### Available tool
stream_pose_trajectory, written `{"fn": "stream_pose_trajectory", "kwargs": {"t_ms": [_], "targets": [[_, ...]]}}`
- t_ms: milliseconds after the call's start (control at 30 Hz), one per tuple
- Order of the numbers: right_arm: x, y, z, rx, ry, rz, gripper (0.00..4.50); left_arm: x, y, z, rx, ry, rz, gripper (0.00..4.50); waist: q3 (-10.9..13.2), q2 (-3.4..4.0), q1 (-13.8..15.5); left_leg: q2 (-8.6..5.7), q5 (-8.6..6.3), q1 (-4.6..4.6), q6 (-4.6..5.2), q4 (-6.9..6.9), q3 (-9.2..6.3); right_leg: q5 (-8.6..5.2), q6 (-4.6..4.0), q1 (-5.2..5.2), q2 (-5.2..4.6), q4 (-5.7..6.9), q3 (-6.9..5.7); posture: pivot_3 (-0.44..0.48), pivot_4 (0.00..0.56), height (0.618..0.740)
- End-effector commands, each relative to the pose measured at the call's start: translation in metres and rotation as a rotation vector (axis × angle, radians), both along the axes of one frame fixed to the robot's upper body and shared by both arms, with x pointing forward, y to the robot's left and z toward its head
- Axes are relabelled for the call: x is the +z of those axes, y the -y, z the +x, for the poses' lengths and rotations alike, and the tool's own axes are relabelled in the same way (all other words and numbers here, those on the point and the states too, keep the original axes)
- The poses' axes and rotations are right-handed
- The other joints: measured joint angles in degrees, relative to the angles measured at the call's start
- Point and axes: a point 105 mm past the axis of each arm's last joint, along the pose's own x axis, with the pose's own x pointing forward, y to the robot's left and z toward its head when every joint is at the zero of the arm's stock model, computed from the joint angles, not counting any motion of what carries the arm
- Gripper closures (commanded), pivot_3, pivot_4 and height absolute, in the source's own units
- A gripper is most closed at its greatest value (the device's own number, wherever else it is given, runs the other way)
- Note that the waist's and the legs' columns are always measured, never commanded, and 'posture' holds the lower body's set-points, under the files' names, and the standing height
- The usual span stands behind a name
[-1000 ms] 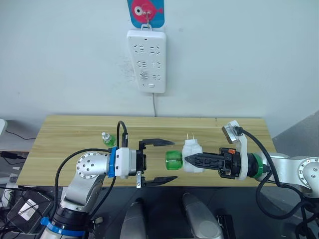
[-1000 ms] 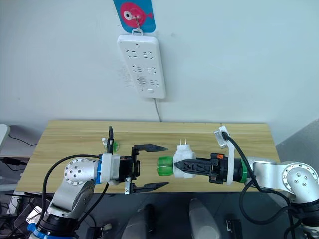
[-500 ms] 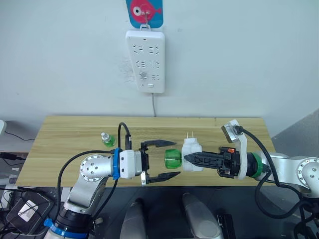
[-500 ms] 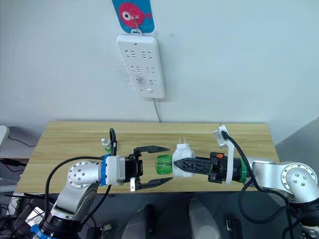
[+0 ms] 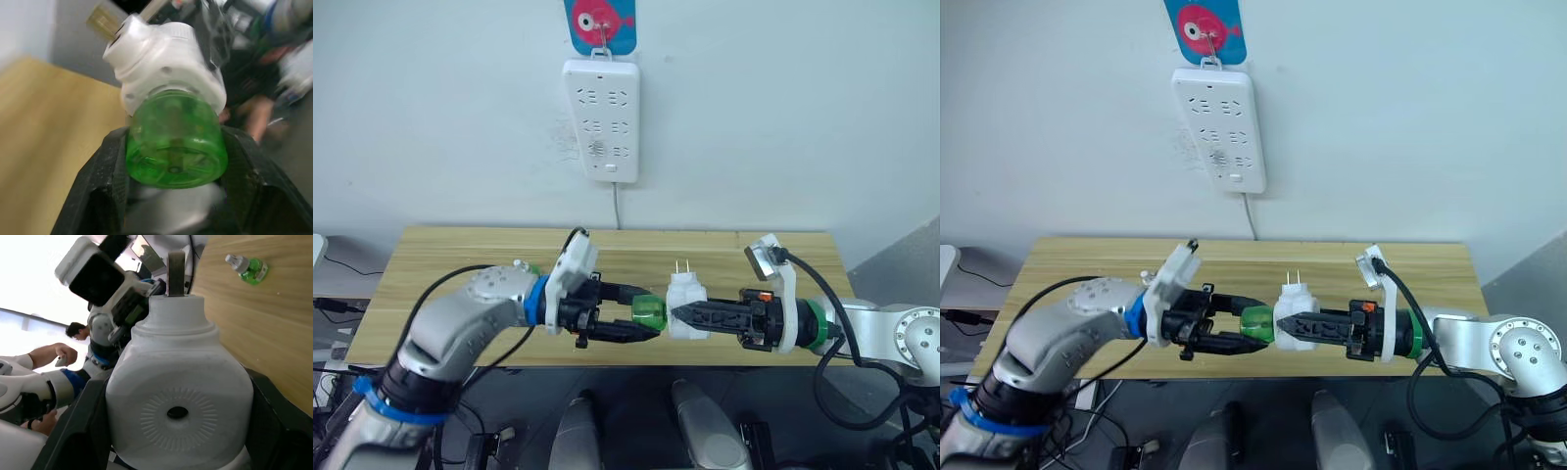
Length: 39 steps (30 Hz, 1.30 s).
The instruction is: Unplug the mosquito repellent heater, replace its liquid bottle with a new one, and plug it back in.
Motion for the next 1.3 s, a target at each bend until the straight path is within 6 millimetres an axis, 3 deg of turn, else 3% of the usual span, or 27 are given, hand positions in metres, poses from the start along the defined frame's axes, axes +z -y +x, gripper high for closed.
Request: {"fn": "stream_pose_trajectory", "kwargs": {"t_ms": [33, 200, 433, 567, 700, 1000, 1100, 1267, 1300], "targets": [[0.003, 0.002, -0.004, 0.013, 0.008, -0.005, 1.48, 0.012, -0.011, 0.002, 0.016, -0.072, -0.01, 2.23, 0.0, 0.0, -0.1, 0.0, -0.01, 0.0, 0.01, -0.01, 0.01, 0.0, 0.0, 0.0, 0.0, -0.01, 0.01, -0.265, 0.278, 0.74], [0.003, 0.002, -0.004, 0.004, 0.009, 0.001, 1.48, 0.005, -0.004, 0.002, 0.032, 0.003, -0.003, 2.23, 0.0, 0.01, 0.2, 0.05, -0.01, 0.02, 0.02, -0.15, -0.07, 0.0, 0.0, -0.05, 0.05, 0.03, -0.08, -0.267, 0.28, 0.74], [0.004, 0.004, 0.0, -0.018, 0.007, 0.009, 1.48, -0.019, -0.008, 0.004, 0.057, 0.397, 0.047, 0.01, 0.0, 0.01, 0.3, 0.05, -0.01, 0.03, 0.01, -0.18, -0.01, 0.0, -0.01, -0.05, 0.04, 0.0, -0.01, -0.269, 0.281, 0.74], [0.004, 0.004, 0.002, -0.028, 0.006, 0.01, 1.48, -0.035, -0.018, 0.001, 0.087, 0.711, -0.003, 0.0, 0.0, 0.01, 0.5, 0.03, -0.01, 0.03, 0.01, -0.17, 0.09, 0.0, -0.03, -0.05, -0.02, -0.03, 0.07, -0.266, 0.279, 0.74], [0.004, 0.004, 0.004, -0.031, 0.007, 0.013, 1.48, -0.03, -0.016, -0.006, 0.129, 0.905, -0.105, 0.0, 0.0, 0.0, 0.7, 0.02, -0.01, 0.02, 0.01, -0.16, 0.19, 0.04, -0.11, -0.07, -0.07, -0.05, 0.14, -0.264, 0.278, 0.74], [0.006, 0.001, 0.004, -0.026, 0.009, 0.019, 1.48, -0.023, 0.0, -0.004, 0.181, 1.005, -0.183, 0.0, 0.0, 0.01, 1.6, 0.01, -0.01, 0.01, 0.01, 0.0, 0.21, 0.04, 0.0, -0.05, -0.06, -0.02, 0.17, -0.26, 0.276, 0.74], [0.006, 0.001, 0.004, -0.026, 0.01, 0.02, 1.48, -0.023, 0.002, -0.004, 0.172, 0.999, -0.194, 0.64, 0.0, 0.01, 1.5, 0.01, -0.01, 0.02, 0.01, 0.01, 0.22, 0.05, 0.01, -0.04, -0.05, -0.01, 0.18, -0.262, 0.276, 0.74], [0.006, 0.0, 0.004, -0.025, 0.011, 0.02, 1.48, -0.022, 0.002, -0.008, 0.141, 0.976, -0.201, 2.2, 0.0, 0.01, 1.5, 0.02, -0.01, 0.02, 0.01, 0.01, 0.19, 0.05, 0.01, -0.04, -0.04, 0.0, 0.15, -0.265, 0.275, 0.74], [0.006, 0.0, 0.004, -0.026, 0.011, 0.019, 1.48, -0.022, 0.001, -0.008, 0.139, 0.966, -0.198, 2.27, 0.0, 0.01, 1.5, 0.02, -0.01, 0.02, 0.01, 0.01, 0.19, 0.05, 0.01, -0.04, -0.04, 0.0, 0.16, -0.265, 0.275, 0.74]]}}
